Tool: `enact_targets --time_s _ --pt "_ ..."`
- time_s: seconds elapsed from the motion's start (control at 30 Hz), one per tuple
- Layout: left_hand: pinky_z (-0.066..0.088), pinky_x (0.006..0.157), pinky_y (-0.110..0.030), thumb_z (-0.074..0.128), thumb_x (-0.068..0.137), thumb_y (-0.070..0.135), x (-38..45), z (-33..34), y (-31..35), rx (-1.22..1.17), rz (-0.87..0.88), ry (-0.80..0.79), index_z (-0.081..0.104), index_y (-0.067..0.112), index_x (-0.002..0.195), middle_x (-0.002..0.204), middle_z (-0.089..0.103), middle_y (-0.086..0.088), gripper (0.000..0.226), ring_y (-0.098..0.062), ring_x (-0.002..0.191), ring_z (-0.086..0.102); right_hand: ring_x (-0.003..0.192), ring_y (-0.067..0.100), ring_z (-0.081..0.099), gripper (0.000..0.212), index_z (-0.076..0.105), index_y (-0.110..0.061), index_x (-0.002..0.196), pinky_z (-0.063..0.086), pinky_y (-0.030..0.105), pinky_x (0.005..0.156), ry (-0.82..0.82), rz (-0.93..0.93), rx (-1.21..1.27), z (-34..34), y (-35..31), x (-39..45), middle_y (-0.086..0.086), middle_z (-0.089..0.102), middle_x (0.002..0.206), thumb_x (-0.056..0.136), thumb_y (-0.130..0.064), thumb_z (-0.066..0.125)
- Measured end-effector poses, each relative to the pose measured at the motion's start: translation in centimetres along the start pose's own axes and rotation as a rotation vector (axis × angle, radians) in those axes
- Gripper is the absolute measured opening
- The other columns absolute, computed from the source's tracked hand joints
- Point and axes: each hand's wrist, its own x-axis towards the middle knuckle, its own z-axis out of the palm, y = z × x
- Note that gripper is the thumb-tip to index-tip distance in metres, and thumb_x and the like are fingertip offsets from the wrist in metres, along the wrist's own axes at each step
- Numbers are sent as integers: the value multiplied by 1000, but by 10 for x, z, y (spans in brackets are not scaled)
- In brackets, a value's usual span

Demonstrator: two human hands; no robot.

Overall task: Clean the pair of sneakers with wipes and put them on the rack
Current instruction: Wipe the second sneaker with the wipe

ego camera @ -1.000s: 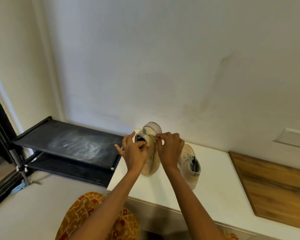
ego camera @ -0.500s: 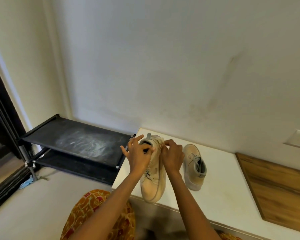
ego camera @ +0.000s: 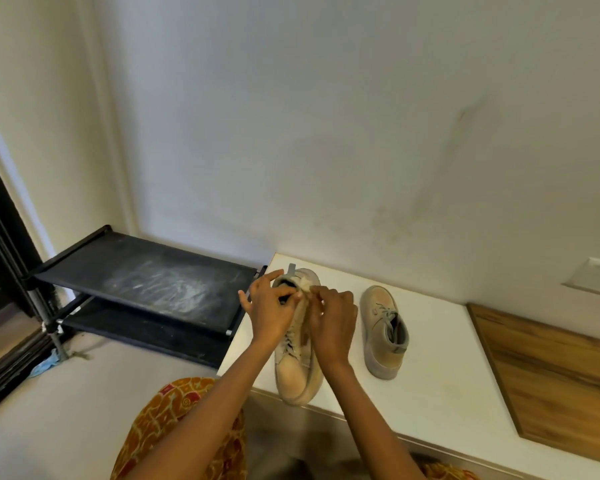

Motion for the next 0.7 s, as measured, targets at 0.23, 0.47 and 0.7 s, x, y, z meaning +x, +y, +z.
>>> enact_targets --time_s 0.23,0.47,0.7 --pt "-2 113 -51 64 85 38 10 3 9 71 -91 -132 74 25 88 137 47 9 16 -19 135 27 98 23 51 18 70 -19 101 34 31 79 19 196 32 6 24 2 2 68 91 91 -19 55" --pt "8 111 -52 51 89 33 28 28 17 166 -376 -212 68 15 90 110 61 -3 24 -24 126 36 86 25 53 15 71 -15 99 41 32 71 70 77 60 15 28 -17 5 66 88 91 -18 59" --pt "11 107 -57 48 88 31 44 65 27 432 -350 -390 54 15 91 112 58 -3 17 -26 122 39 91 21 63 21 71 -23 104 53 34 73 -38 445 141 39 97 3 1 70 95 92 -26 54"
